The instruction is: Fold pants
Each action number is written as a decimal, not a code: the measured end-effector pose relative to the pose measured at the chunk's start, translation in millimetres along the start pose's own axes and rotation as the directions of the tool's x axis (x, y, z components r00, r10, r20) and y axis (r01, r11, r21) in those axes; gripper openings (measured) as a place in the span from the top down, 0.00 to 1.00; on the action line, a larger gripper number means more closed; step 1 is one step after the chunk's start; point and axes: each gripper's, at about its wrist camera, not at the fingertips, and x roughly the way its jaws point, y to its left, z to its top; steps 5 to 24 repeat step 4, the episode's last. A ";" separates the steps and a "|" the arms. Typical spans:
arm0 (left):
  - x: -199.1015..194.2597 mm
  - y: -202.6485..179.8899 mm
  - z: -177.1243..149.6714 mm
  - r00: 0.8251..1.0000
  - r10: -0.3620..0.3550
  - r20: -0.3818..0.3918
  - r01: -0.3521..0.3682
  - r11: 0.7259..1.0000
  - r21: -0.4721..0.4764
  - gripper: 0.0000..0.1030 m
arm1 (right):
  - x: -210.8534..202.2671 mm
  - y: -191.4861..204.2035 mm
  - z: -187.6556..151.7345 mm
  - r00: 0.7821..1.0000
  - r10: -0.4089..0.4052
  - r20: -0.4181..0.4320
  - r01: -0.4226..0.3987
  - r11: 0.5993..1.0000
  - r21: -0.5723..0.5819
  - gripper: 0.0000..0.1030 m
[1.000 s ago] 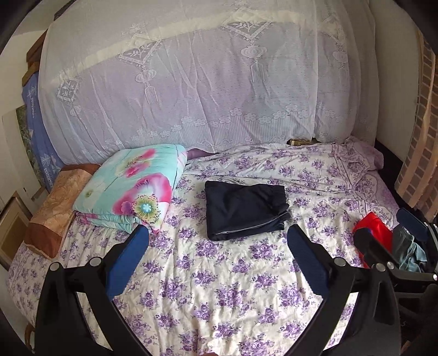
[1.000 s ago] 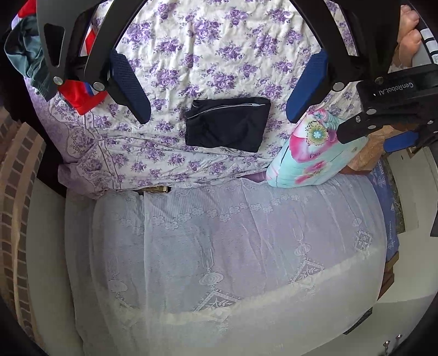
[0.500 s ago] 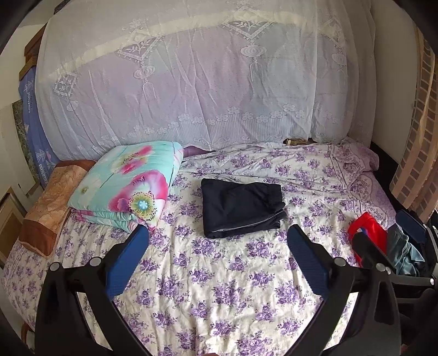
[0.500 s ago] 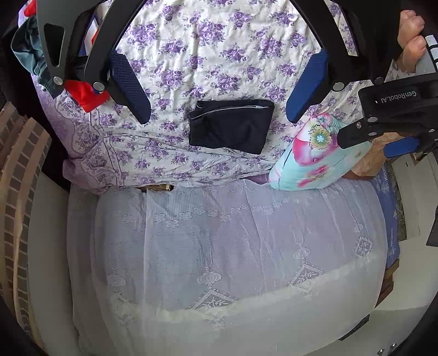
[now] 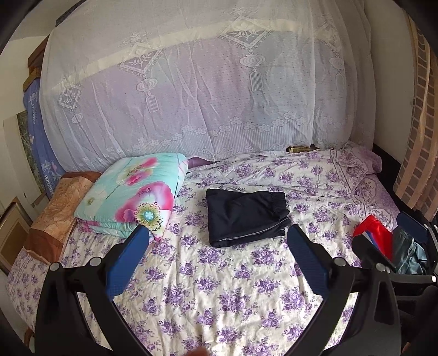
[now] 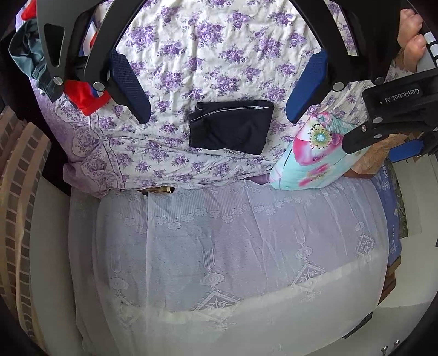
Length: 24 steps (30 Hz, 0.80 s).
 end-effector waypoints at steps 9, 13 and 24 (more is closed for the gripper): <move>0.7 1.6 -1.1 1.000 -0.008 -0.009 0.008 1.000 -0.011 0.04 | -2.0 2.0 -0.5 1.000 0.000 0.004 0.000 1.000 -0.007 0.03; 0.7 1.6 -1.1 1.000 -0.008 -0.009 0.008 1.000 -0.011 0.04 | -2.0 2.0 -0.5 1.000 0.000 0.004 0.000 1.000 -0.007 0.03; 0.7 1.6 -1.1 1.000 -0.008 -0.009 0.008 1.000 -0.011 0.04 | -2.0 2.0 -0.5 1.000 0.000 0.004 0.000 1.000 -0.007 0.03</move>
